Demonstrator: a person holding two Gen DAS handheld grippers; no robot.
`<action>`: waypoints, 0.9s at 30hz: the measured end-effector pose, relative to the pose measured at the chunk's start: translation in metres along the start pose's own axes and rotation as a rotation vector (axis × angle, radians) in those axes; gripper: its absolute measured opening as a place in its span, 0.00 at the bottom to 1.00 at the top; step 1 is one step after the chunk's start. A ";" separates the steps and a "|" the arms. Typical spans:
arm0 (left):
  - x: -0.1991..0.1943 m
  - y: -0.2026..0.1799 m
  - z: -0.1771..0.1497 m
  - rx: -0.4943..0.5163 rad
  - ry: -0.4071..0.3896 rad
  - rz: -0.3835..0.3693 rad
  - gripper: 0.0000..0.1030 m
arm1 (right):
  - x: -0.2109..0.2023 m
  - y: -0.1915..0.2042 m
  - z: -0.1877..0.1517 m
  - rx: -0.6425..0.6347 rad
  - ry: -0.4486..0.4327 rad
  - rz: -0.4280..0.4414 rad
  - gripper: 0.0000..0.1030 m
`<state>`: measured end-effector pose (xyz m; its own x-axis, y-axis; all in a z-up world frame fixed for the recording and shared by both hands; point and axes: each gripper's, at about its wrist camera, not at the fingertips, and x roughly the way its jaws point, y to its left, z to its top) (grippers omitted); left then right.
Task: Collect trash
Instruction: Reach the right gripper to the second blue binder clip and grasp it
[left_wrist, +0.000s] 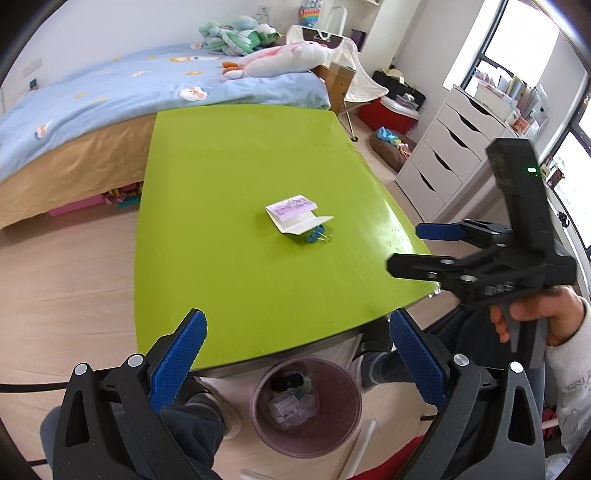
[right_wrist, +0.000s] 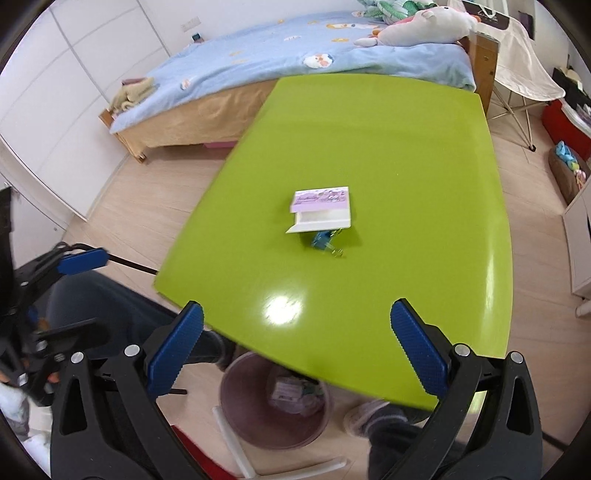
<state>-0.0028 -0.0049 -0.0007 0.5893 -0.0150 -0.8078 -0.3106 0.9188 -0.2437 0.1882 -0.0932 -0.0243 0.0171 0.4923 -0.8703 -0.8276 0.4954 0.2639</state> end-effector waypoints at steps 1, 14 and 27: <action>0.001 0.002 0.001 -0.006 -0.001 0.002 0.93 | 0.006 -0.002 0.004 -0.003 0.009 -0.003 0.96; 0.013 0.016 0.000 -0.051 0.021 0.008 0.93 | 0.075 -0.008 0.041 -0.055 0.112 -0.013 0.95; 0.015 0.022 -0.001 -0.067 0.026 0.000 0.93 | 0.112 -0.013 0.053 -0.072 0.185 -0.040 0.43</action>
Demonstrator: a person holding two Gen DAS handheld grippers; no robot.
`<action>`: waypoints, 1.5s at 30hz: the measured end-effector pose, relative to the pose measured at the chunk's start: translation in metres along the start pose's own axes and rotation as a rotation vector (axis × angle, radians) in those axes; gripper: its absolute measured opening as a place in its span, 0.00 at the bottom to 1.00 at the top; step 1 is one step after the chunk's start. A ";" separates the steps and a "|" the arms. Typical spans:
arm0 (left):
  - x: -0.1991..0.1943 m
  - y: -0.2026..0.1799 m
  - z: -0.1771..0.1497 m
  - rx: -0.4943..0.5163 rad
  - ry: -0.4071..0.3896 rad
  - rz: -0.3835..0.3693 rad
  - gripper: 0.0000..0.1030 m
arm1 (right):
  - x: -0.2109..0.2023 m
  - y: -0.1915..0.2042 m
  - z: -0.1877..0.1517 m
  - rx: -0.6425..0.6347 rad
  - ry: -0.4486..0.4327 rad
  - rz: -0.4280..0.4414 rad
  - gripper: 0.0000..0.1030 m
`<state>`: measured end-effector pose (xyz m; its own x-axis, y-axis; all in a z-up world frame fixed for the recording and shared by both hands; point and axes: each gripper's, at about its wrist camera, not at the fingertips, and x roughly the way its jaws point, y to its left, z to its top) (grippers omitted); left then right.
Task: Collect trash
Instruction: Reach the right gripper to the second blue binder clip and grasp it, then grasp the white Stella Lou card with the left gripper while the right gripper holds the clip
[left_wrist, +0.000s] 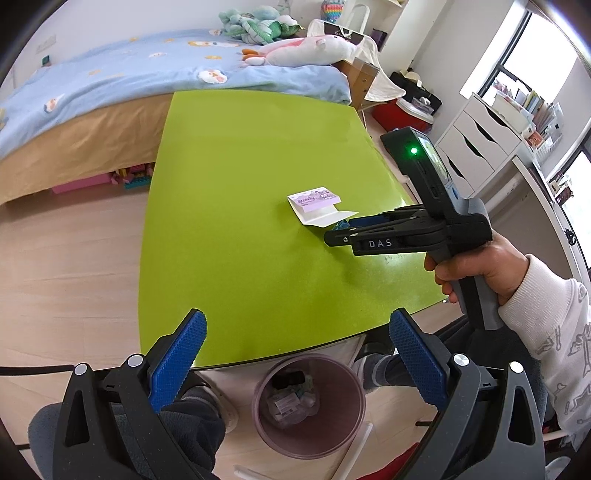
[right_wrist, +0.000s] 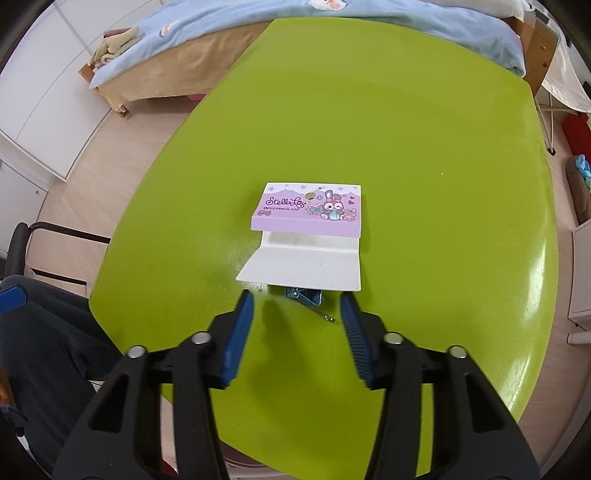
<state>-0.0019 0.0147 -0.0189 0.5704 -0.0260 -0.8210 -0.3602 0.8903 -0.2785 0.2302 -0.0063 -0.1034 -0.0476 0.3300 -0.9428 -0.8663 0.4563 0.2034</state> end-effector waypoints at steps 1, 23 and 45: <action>0.000 0.000 0.000 0.001 0.000 0.000 0.93 | 0.000 0.000 0.000 0.001 0.000 0.001 0.41; 0.017 -0.028 0.023 0.136 0.001 -0.008 0.93 | -0.045 -0.013 -0.024 0.065 -0.088 0.015 0.15; 0.125 -0.066 0.077 0.452 0.121 0.071 0.92 | -0.076 -0.047 -0.056 0.152 -0.102 0.009 0.15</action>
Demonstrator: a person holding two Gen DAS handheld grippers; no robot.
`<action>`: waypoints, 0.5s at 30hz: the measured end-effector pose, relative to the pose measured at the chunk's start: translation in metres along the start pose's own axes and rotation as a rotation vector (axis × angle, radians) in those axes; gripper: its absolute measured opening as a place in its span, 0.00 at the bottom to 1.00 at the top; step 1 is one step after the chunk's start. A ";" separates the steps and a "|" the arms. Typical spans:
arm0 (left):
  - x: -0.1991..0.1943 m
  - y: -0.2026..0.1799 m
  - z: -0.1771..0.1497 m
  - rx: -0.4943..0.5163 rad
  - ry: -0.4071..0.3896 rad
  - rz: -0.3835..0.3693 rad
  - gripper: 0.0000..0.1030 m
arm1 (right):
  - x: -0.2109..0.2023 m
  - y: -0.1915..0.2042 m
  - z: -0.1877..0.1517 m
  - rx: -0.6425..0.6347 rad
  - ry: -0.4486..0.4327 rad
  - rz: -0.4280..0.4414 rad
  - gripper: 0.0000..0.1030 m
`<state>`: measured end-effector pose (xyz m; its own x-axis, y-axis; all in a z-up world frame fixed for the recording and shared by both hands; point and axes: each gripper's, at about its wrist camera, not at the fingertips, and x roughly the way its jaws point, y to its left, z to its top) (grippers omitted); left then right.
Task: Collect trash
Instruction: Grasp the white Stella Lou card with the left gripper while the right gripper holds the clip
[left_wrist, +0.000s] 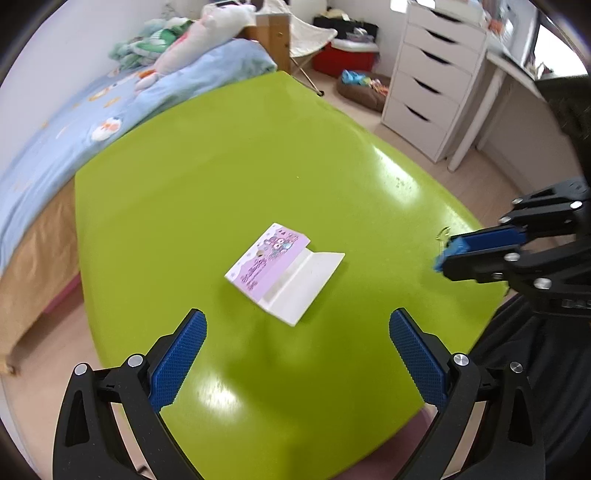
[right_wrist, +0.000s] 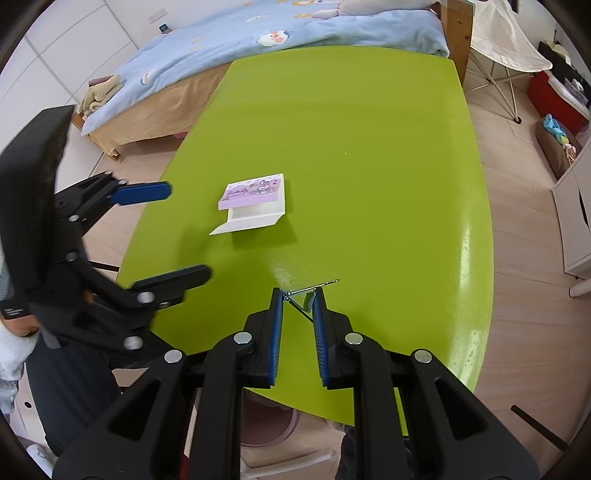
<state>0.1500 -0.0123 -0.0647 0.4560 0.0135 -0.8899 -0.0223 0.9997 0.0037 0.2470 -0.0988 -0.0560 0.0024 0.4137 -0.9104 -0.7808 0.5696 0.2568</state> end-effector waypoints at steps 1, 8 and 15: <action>0.006 -0.002 0.002 0.014 0.009 0.005 0.92 | 0.000 -0.001 -0.001 0.001 0.000 0.000 0.15; 0.035 -0.007 0.009 0.036 0.068 0.034 0.53 | 0.000 -0.003 -0.001 0.006 -0.002 0.001 0.15; 0.037 -0.005 0.011 0.007 0.087 0.053 0.10 | 0.001 -0.005 0.000 0.008 -0.008 0.000 0.15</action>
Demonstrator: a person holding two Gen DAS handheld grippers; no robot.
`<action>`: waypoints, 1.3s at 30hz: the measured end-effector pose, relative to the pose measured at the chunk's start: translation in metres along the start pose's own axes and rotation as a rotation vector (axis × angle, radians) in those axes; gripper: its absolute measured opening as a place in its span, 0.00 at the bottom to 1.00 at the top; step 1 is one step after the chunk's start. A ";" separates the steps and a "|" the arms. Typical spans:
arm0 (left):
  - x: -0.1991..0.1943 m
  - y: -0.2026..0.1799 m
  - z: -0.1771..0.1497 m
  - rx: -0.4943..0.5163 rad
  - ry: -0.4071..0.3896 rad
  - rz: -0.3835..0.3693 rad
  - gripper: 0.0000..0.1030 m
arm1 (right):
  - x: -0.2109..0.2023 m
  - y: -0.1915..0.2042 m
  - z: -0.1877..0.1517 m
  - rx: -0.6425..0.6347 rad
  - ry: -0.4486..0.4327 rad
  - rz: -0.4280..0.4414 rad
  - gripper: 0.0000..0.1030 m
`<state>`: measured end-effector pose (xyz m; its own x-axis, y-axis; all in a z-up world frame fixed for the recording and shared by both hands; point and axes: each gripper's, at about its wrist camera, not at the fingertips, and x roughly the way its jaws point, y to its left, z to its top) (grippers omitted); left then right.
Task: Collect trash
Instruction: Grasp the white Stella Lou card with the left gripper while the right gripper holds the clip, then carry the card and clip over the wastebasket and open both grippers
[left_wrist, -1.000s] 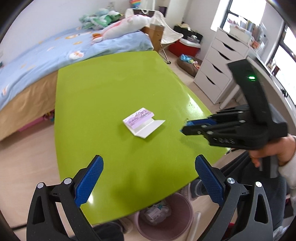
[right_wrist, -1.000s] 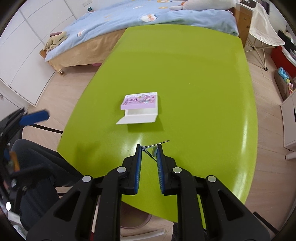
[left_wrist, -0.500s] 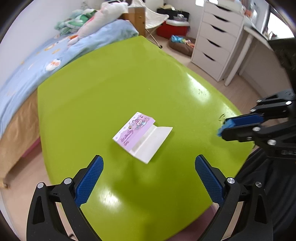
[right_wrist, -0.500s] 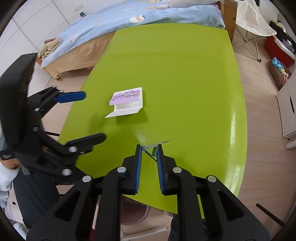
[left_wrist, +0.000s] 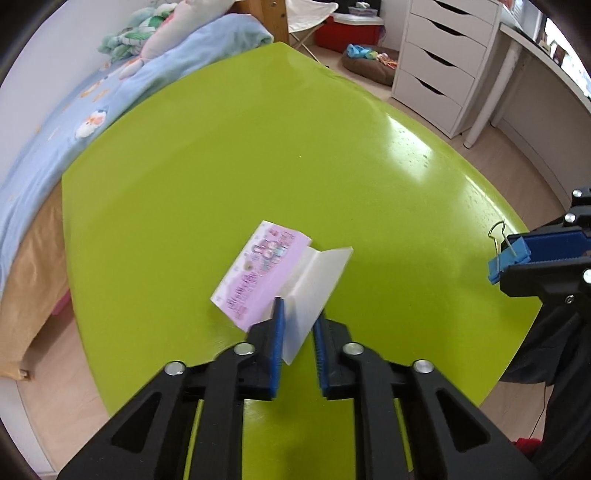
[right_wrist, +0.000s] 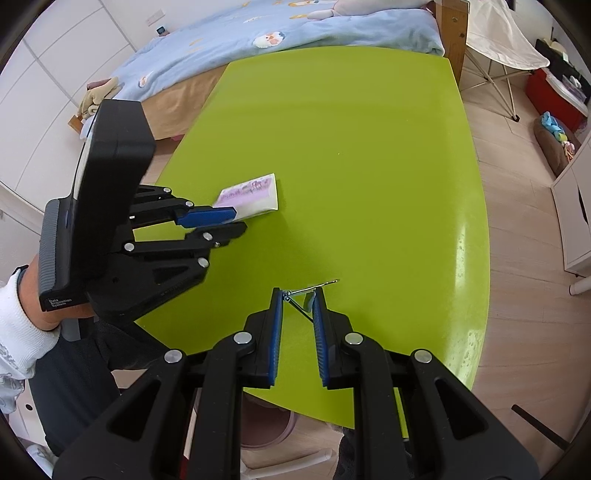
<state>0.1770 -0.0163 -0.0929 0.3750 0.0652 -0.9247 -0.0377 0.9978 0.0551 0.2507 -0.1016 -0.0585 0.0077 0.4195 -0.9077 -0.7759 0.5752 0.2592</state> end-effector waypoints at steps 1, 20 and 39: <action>-0.001 0.002 0.001 -0.005 -0.003 0.000 0.08 | 0.000 0.000 0.000 -0.001 -0.001 -0.001 0.15; -0.079 0.013 -0.029 -0.150 -0.104 -0.071 0.01 | -0.032 0.027 -0.008 -0.062 -0.076 -0.006 0.15; -0.159 -0.015 -0.116 -0.189 -0.187 -0.118 0.01 | -0.090 0.091 -0.098 -0.197 -0.103 0.067 0.15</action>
<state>0.0107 -0.0434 0.0099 0.5503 -0.0320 -0.8343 -0.1490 0.9795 -0.1359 0.1178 -0.1562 0.0143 0.0087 0.5277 -0.8494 -0.8849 0.3996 0.2393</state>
